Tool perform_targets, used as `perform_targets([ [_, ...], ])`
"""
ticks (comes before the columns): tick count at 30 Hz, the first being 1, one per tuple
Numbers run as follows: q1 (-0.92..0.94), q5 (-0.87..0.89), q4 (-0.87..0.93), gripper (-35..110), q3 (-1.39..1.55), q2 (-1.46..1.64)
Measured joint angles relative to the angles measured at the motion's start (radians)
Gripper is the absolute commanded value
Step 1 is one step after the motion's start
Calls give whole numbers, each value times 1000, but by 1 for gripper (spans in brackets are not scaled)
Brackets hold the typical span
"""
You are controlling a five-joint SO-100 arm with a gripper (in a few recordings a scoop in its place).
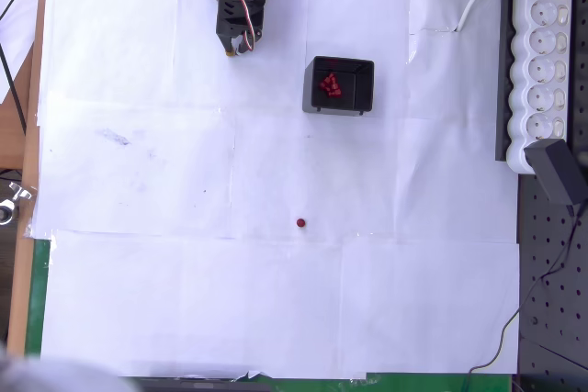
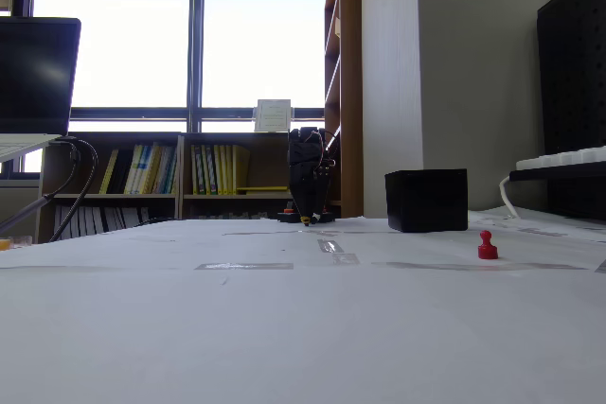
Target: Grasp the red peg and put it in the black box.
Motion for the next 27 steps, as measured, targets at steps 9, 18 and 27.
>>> perform_targets([
  [9, -11, 0, 0, 0, 0, 0],
  [18, 11, 9, -12, 0, 0, 2],
  [27, 63, -193, -305, 0, 80, 179],
])
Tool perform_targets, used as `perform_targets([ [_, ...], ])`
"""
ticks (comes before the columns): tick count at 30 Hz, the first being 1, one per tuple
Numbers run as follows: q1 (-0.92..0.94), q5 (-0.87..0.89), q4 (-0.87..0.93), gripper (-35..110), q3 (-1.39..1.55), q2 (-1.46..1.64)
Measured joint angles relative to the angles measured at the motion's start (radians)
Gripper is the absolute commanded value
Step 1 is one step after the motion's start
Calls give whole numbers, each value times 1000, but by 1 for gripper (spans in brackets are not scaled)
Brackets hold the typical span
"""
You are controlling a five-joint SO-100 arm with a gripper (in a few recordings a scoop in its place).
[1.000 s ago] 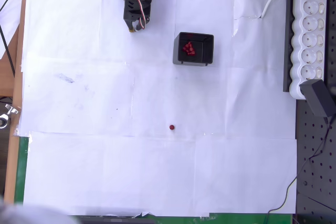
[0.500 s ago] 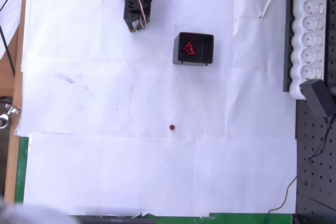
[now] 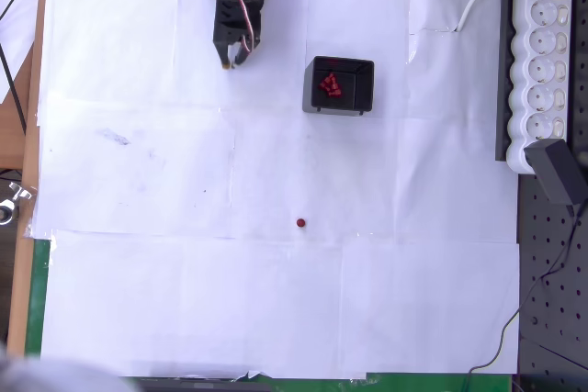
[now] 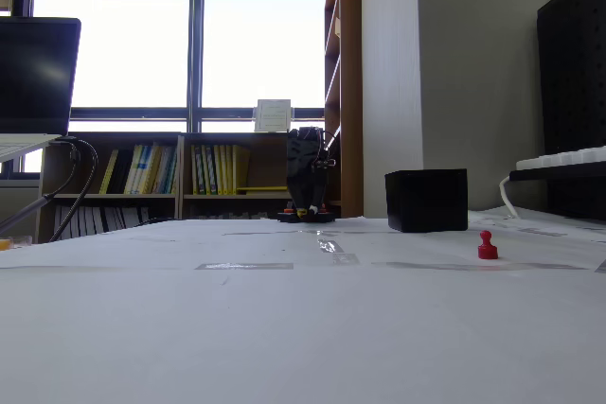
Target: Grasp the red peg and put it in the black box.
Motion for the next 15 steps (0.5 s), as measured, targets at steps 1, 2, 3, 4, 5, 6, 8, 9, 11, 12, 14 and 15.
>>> perform_targets([
  [1, 0, -9, -32, 0, 17, 34],
  [2, -2, -15, -66, 0, 34, 66],
  [3, -3, -18, -100, 0, 57, 103],
  [4, 0, -28, -127, 0, 83, 138],
  [5, 9, -35, -144, 0, 115, 173],
  [6, 17, -38, -153, 0, 150, 209],
  [8, 18, -55, -164, 0, 225, 279],
  [9, 26, -69, -167, 0, 262, 321],
  [11, 37, -64, -170, 0, 333, 396],
  [12, 37, -64, -170, 0, 362, 426],
  [14, 32, -58, -173, 0, 419, 488],
  [15, 32, -52, -181, 0, 446, 525],
])
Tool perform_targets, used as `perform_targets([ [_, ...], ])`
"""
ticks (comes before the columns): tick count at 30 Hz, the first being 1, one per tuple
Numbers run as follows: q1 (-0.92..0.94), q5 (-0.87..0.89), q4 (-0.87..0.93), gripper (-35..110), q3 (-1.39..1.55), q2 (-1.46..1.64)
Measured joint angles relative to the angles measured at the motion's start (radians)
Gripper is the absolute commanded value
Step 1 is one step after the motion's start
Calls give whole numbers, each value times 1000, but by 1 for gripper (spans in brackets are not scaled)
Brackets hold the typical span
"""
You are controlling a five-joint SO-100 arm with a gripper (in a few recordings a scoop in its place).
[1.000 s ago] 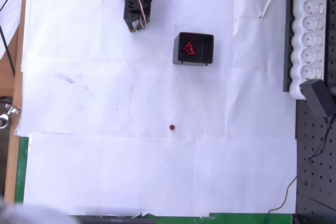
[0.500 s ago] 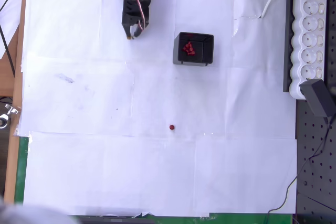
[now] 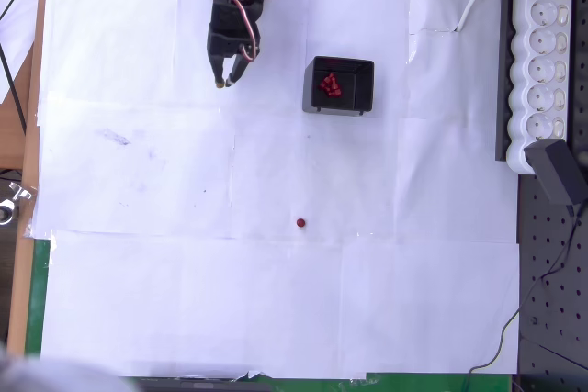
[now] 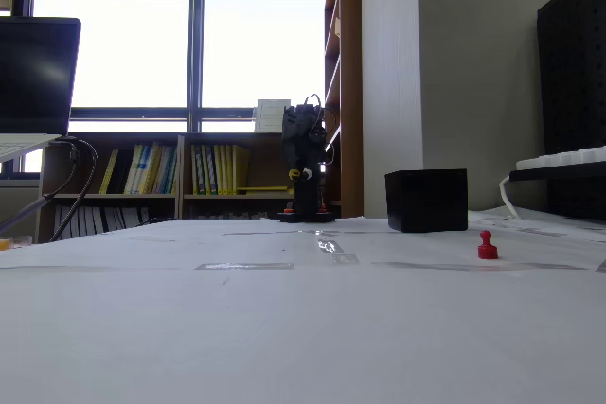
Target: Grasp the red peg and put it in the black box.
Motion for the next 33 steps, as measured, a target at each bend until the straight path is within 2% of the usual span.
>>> perform_targets([
  [10, -37, 83, -72, 0, 314, 356],
  [14, -38, 109, -227, 0, 371, 476],
  [22, -44, 169, -661, 0, 374, 673],
  [33, -114, 195, -985, 0, 387, 890],
])
